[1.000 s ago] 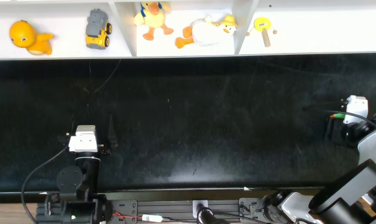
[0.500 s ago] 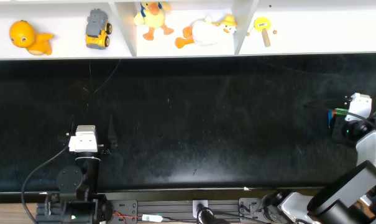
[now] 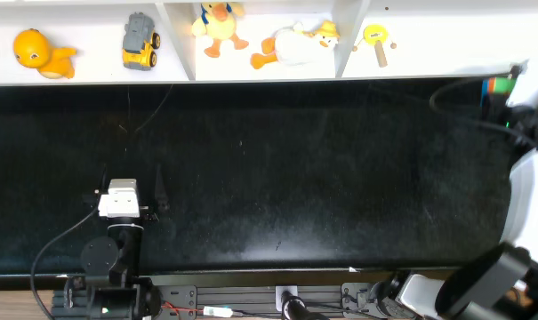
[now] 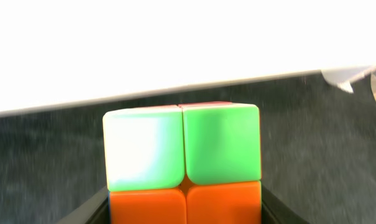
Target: Store Toys
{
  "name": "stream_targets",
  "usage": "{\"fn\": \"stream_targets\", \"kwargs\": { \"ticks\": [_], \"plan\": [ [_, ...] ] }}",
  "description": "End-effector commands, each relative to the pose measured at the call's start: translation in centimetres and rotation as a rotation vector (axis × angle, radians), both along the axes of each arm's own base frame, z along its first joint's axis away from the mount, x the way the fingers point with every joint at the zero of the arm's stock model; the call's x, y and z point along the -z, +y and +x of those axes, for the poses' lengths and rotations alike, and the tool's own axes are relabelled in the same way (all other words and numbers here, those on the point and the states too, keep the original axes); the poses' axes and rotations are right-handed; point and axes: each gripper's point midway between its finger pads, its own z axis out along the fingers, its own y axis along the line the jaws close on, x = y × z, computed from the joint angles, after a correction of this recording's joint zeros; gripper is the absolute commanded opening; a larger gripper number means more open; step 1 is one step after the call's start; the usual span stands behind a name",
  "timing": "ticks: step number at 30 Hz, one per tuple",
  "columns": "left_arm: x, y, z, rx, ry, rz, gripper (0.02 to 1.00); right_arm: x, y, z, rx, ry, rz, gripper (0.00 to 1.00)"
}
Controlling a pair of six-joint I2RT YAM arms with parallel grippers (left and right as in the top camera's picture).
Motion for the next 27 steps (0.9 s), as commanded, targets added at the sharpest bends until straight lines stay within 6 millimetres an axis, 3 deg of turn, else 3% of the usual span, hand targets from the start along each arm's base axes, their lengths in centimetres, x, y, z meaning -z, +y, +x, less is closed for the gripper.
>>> {"fn": "stream_targets", "kwargs": {
  "ticks": [1, 10, 12, 13, 14, 15, 22, 27],
  "plan": [
    [-0.1, -0.2, 0.0, 0.010, -0.008, -0.004, 0.998, -1.2, 0.6, 5.7, -0.022, -0.044, 0.051, 0.470],
    [-0.1, -0.2, 0.0, 0.010, -0.008, -0.004, 0.998, -1.6, 1.9, 12.2, -0.075, -0.066, 0.071, 0.476],
    [-0.1, -0.2, 0.0, 0.010, -0.008, -0.004, 0.998, -1.3, 2.2, 12.5, -0.082, -0.062, 0.073, 0.540],
    [-0.1, -0.2, 0.0, 0.010, -0.008, -0.004, 0.998, -1.2, 2.3, 12.5, -0.082, -0.059, 0.075, 0.676],
    [-0.1, -0.2, 0.0, 0.010, -0.008, -0.004, 0.998, -1.1, 2.3, 12.5, -0.080, -0.057, 0.079, 0.895],
    [-0.1, -0.2, 0.0, 0.010, -0.008, -0.004, 0.998, -0.9, 2.3, 12.5, -0.078, -0.052, 0.082, 0.996],
    [-0.1, -0.2, 0.0, 0.010, -0.008, -0.004, 0.998, -0.1, 1.4, 10.6, -0.015, 0.029, 0.054, 0.998],
    [-0.1, -0.2, 0.0, 0.010, -0.008, -0.004, 0.998, 1.4, 3.5, 5.7, 0.001, 0.082, 0.011, 0.998]
  ]
}}
